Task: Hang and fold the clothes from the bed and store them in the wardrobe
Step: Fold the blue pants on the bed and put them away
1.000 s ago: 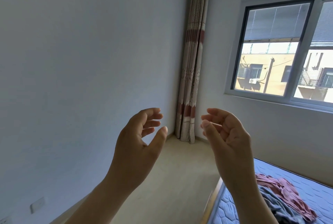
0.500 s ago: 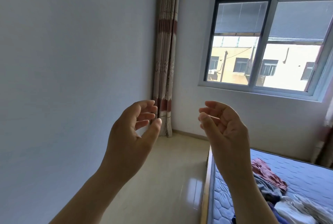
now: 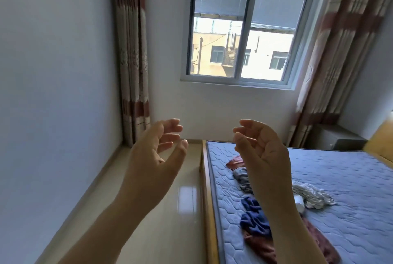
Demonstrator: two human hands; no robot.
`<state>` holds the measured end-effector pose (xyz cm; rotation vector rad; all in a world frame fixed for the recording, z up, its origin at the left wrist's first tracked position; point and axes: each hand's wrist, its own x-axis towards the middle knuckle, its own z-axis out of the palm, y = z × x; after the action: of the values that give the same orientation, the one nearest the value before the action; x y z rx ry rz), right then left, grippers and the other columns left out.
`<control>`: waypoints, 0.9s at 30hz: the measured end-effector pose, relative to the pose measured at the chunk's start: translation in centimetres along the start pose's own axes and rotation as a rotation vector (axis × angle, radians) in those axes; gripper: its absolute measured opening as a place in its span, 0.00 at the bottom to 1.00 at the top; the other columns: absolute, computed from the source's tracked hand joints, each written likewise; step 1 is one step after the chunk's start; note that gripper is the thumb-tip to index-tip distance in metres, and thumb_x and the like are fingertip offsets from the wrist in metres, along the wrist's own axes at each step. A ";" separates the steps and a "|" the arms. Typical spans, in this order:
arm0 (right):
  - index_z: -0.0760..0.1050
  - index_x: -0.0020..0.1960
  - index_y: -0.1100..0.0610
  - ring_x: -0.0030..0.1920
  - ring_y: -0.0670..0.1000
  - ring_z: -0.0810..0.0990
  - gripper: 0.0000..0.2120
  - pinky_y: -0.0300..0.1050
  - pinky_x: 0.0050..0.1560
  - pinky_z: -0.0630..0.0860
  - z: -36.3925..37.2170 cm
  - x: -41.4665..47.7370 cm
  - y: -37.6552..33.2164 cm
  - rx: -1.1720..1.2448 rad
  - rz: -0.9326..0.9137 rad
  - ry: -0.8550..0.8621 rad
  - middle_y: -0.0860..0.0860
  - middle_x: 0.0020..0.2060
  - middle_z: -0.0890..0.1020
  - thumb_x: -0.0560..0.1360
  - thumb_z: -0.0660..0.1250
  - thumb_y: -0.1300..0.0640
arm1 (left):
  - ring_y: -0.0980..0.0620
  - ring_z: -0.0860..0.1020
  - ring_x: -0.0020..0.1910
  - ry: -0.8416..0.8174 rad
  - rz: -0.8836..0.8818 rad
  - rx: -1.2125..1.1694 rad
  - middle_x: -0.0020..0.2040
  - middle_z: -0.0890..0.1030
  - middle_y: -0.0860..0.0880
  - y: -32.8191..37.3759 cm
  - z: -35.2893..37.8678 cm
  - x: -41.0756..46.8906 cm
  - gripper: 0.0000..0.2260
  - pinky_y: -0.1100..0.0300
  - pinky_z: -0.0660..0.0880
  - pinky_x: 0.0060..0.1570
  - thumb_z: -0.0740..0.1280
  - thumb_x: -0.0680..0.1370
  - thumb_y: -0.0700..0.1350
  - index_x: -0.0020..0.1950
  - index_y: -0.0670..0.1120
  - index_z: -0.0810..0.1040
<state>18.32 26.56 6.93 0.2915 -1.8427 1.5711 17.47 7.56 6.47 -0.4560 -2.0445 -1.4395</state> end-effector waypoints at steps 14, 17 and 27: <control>0.76 0.54 0.48 0.47 0.41 0.82 0.09 0.32 0.43 0.78 -2.3 9.7 13.6 -0.129 0.110 0.191 0.44 0.47 0.83 0.77 0.69 0.58 | 0.62 0.79 0.52 -0.236 0.027 -0.035 0.55 0.80 0.57 -10.8 14.4 12.5 0.14 0.67 0.76 0.52 0.68 0.76 0.45 0.62 0.51 0.76; 0.77 0.53 0.50 0.43 0.38 0.82 0.08 0.27 0.38 0.75 -2.6 11.4 16.5 -0.161 0.146 0.231 0.45 0.46 0.84 0.77 0.69 0.60 | 0.64 0.79 0.51 -0.305 0.008 -0.084 0.54 0.80 0.59 -13.5 17.6 14.6 0.14 0.74 0.74 0.49 0.68 0.76 0.44 0.61 0.52 0.75; 0.77 0.54 0.48 0.45 0.37 0.82 0.08 0.27 0.42 0.75 0.2 17.7 28.2 -0.393 0.282 0.400 0.41 0.44 0.84 0.76 0.70 0.56 | 0.59 0.81 0.50 -0.515 -0.058 -0.236 0.52 0.81 0.57 -26.6 25.9 24.2 0.13 0.61 0.78 0.51 0.69 0.75 0.45 0.60 0.51 0.76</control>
<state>-11.05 37.78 -4.00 -0.4469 -1.8672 1.2819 -23.57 20.93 -3.64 -0.9555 -2.2937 -1.7442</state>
